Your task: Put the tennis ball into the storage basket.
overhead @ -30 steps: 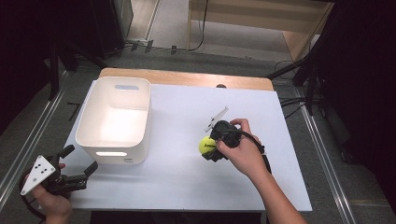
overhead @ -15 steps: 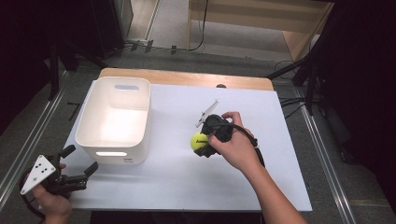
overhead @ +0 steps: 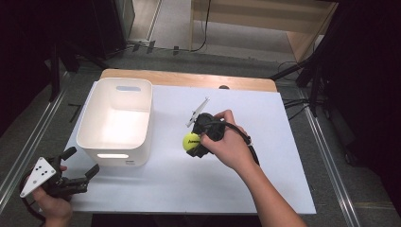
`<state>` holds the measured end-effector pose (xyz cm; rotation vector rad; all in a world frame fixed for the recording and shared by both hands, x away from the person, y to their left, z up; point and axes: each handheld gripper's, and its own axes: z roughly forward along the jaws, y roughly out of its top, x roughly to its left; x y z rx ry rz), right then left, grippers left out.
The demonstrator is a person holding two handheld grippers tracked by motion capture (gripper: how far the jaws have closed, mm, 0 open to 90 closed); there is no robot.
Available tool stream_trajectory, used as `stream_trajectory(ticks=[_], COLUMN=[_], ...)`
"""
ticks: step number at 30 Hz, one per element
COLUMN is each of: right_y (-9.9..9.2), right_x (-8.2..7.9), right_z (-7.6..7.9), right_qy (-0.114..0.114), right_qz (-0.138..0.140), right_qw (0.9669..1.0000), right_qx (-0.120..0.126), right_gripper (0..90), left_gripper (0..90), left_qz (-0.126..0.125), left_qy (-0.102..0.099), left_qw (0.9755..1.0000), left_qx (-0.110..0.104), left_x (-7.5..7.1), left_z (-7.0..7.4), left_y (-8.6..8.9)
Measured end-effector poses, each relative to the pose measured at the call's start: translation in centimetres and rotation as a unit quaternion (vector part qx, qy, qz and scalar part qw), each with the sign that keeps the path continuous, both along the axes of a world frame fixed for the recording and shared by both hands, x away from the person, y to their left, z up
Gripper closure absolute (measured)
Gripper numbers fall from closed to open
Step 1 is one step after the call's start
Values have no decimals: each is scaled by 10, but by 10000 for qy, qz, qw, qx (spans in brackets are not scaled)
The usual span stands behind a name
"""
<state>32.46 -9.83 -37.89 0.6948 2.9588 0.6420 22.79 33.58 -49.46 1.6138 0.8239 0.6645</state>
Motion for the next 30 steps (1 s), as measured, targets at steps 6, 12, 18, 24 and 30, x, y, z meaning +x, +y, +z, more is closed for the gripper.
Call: stream_trajectory(ticks=[6,12,18,24,30], right_y=[5,13,21,29,37], right_x=[2,3,5,8,9], right_z=[4,10,13,17,22], right_qy=[-13,-26,-52,-97,-86], right_qz=[4,88,160,275,341], right_qw=[10000,9999,9998,9996,9993], right_qx=[48,48,83,63,98], right_gripper=[236,235,236,236,236], left_gripper=[0,0,0,0,0], left_qz=[-28,-34,-48,-49,-61], left_qy=[0,9,5,16,10], left_qw=[10000,10000,9999,10000,9999], left_qx=[18,37,96,81,108], left_x=[0,1,1,1,1], left_z=[0,0,0,0,0], left_y=[0,-1,-2,-2,-2])
